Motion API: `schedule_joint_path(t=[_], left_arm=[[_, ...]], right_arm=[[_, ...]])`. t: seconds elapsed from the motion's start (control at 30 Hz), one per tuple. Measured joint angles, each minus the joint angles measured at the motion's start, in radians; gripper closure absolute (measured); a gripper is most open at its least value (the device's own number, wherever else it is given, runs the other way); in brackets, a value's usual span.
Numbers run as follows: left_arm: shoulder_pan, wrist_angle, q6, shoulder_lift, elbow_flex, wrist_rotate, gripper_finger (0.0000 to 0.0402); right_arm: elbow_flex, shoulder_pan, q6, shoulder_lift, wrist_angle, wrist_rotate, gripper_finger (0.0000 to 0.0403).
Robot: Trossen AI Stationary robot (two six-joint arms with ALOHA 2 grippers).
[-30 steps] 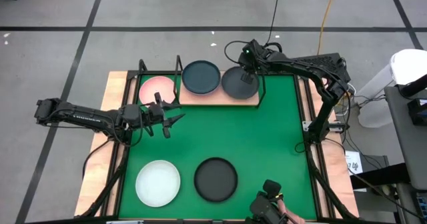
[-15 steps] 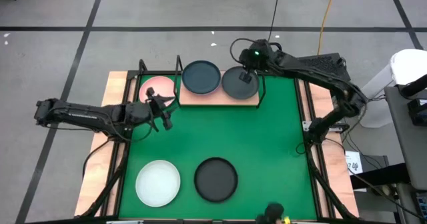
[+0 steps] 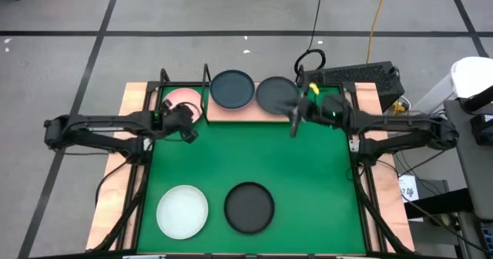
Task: Place and stack plates onto a shelf
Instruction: Stack the light pink plate on top of the dark green plate on the shelf
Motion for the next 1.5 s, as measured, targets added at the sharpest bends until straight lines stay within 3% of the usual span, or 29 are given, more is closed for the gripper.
schedule_joint_path(t=[0.13, 0.4, 0.97, 1.1, 1.33, 1.5], left_arm=[[0.035, -0.033, 0.003, 0.117, 0.0, 0.058, 0.0216], [0.092, -0.025, 0.097, 0.29, 0.0, 0.132, 0.0216], [0.265, 0.022, 0.148, 0.42, -0.001, 0.228, 0.0217], [0.291, 0.02, 0.14, 0.435, -0.001, 0.233, 0.0254], [0.295, 0.025, 0.116, 0.435, -0.001, 0.231, 0.0381], [0.27, -0.105, 0.073, 0.401, 0.039, 0.198, 0.0392]], right_arm=[[-0.104, 0.062, -0.008, -0.03, 0.118, 0.005, 0.0335], [-0.152, 0.126, 0.045, -0.031, 0.143, 0.054, 0.0335], [-0.156, 0.14, 0.041, -0.031, 0.143, 0.053, 0.0335], [-0.156, 0.14, 0.042, -0.031, 0.142, 0.053, 0.0335], [-0.156, 0.14, 0.075, -0.031, 0.144, 0.053, 0.0335], [-0.163, 0.14, 0.092, -0.031, 0.141, 0.053, 0.0335]])
